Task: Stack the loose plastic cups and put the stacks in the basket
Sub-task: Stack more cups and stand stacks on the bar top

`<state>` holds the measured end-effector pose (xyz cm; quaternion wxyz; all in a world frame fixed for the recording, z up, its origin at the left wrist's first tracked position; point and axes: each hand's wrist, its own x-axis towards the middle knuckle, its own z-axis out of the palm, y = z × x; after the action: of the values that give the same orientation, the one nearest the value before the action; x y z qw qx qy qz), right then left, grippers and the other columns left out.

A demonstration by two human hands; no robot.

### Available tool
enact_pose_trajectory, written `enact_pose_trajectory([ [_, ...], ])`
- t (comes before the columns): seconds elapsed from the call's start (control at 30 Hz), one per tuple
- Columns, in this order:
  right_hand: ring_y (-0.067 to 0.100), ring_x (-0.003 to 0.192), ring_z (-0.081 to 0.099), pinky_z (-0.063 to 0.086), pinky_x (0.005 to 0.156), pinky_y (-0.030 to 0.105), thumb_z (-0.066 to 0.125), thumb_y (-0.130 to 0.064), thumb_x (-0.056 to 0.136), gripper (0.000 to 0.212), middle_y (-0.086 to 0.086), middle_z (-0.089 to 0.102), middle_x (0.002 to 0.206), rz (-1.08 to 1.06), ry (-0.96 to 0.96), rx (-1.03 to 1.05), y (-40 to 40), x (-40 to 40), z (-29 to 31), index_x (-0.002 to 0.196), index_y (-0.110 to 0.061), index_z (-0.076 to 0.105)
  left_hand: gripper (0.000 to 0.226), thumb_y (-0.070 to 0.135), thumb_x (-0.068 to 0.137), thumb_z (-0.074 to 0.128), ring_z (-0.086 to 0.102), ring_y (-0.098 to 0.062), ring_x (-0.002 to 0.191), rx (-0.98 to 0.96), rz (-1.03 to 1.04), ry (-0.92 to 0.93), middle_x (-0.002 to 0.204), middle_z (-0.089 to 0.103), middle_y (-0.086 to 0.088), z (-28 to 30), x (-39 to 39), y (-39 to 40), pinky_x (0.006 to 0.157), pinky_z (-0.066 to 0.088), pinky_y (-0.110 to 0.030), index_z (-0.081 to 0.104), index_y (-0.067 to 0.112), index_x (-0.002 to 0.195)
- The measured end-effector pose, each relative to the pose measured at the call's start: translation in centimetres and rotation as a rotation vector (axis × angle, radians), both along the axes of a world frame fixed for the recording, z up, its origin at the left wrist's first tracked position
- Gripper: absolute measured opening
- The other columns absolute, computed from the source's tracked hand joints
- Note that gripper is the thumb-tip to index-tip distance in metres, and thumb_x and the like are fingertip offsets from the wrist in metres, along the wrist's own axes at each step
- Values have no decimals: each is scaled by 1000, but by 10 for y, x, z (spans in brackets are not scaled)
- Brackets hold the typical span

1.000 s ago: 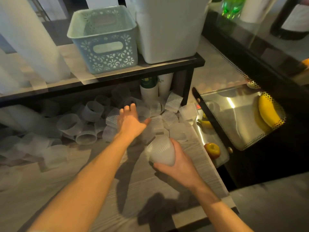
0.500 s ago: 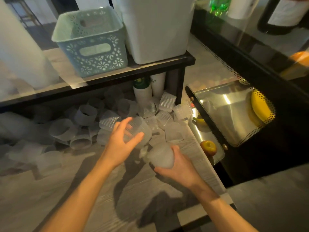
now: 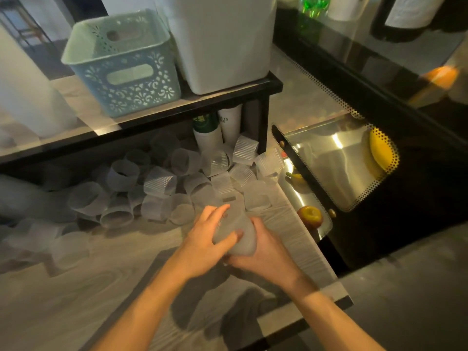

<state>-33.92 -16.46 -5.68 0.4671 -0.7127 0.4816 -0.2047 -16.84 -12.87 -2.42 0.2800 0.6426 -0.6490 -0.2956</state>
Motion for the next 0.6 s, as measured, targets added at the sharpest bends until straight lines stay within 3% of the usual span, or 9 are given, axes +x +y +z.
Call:
enact_pose_trajectory([
  [0.1, 5, 105, 58, 54, 90, 29, 84, -53, 58, 88, -18, 55, 114, 24, 58, -46, -2, -2, 3, 131, -37, 38, 102, 87, 77, 29, 30, 2, 126, -4, -21, -62, 136, 34, 14, -12, -11, 5, 104, 15, 0, 37, 13, 147],
  [0.17, 7, 106, 58, 54, 90, 30, 84, -52, 61, 86, -12, 56, 117, 51, 115, -70, -1, -7, 1, 132, -30, 41, 106, 91, 73, 29, 33, 8, 124, 41, -7, 17, 136, 37, 14, -19, -15, 6, 101, 16, 2, 38, 14, 146],
  [0.27, 6, 105, 57, 53, 87, 27, 84, -49, 64, 80, -11, 55, 118, 48, 140, -71, 2, -15, -3, 129, -28, 41, 99, 90, 73, 35, 35, 18, 122, 97, -18, 106, 132, 43, 13, -25, -21, 8, 97, 22, 3, 40, 22, 144],
  [0.37, 3, 107, 55, 52, 87, 23, 86, -47, 66, 80, -14, 53, 119, -14, 47, -47, 2, -25, -6, 129, -30, 41, 81, 76, 78, 41, 40, 14, 123, 154, -14, 225, 133, 47, 11, -22, -28, -4, 99, 26, 0, 45, 25, 141],
  [0.43, 1, 113, 52, 50, 90, 23, 85, -48, 66, 83, -16, 50, 124, -46, -20, -54, 0, -32, -6, 133, -33, 38, 58, 65, 81, 47, 51, 12, 114, 185, 64, 368, 122, 57, 11, -19, -34, -26, 97, 35, -6, 56, 29, 126],
  [0.5, 1, 116, 49, 48, 93, 24, 82, -54, 65, 87, -18, 47, 126, -71, -35, -70, -3, -41, -7, 135, -39, 34, 43, 56, 87, 54, 62, -4, 104, 201, 224, 390, 104, 63, 9, -23, -36, -57, 90, 48, -21, 59, 26, 118],
  [0.6, 1, 117, 47, 47, 89, 20, 83, -57, 65, 89, -20, 45, 127, -111, -46, -35, -4, -55, -4, 134, -45, 30, 55, 56, 87, 60, 66, -24, 95, 252, 397, 285, 97, 65, 3, -29, -40, -94, 89, 55, -46, 56, 18, 126],
])
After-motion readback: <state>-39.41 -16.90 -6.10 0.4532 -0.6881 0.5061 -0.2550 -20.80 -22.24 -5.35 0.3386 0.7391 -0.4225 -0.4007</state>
